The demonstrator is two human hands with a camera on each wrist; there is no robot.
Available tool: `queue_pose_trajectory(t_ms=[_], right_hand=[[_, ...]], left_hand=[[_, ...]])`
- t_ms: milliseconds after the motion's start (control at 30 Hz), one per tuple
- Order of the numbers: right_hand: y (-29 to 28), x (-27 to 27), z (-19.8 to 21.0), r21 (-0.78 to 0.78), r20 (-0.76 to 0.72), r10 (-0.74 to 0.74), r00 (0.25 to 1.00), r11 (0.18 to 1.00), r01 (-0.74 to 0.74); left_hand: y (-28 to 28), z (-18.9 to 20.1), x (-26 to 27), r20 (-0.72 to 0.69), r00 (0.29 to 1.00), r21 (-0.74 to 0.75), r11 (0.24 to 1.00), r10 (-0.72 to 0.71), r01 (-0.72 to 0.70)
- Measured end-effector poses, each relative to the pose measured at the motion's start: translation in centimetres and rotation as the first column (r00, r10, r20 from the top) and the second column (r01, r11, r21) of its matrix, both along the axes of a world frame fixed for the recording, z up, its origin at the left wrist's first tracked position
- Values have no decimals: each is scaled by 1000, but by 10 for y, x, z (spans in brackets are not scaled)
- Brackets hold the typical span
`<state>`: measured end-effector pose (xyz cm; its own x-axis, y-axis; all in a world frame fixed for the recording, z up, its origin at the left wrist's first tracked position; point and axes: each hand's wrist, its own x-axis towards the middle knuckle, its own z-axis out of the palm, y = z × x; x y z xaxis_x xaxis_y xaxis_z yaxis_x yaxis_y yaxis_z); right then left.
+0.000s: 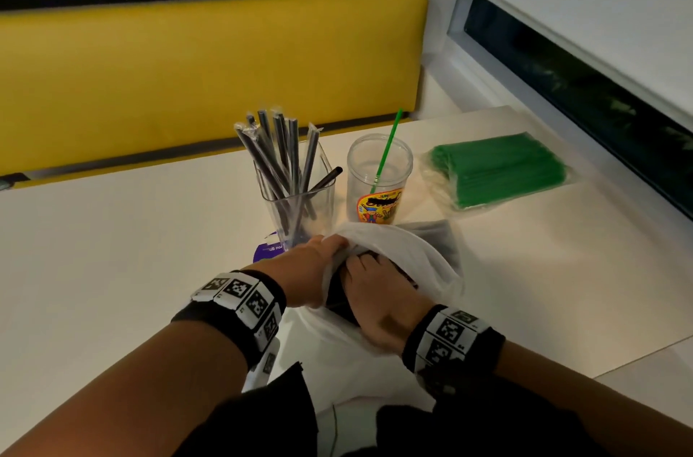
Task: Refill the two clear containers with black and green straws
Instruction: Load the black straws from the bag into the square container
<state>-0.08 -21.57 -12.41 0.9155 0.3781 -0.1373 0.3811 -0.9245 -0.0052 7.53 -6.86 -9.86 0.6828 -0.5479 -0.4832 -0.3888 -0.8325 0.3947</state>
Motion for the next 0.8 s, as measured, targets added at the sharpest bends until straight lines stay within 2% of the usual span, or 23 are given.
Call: queue_pose_trajectory(t_ms=[133,233,467,567,700,733,800], right_hand=[[1,0,-2,49,-74,-76,994,996,79],[-3,1,-4,131,-111,-98,989,985,112],[-21,15,28,310,-150,-32,988,947,78],[-28,16,46,425,-191,-49,980,896,128],[-40,15,65,544,-144,-142,979,816,198],[-43,14,67,595,-147,-172,974,772,225],[-46,11,73,725,-192,-216,957,626,287]], left_hand=[[-1,0,1,-10,999,-23,999,-32,32],[2,-3,1,-10,997,13,997,-71,71],[4,-1,11,-35,988,64,986,-153,155],[2,1,15,-16,990,81,987,-141,142],[-4,-1,16,10,991,153,979,-136,133],[-7,-1,16,9,992,148,981,-126,124],[-10,-7,19,16,993,98,988,-120,118]])
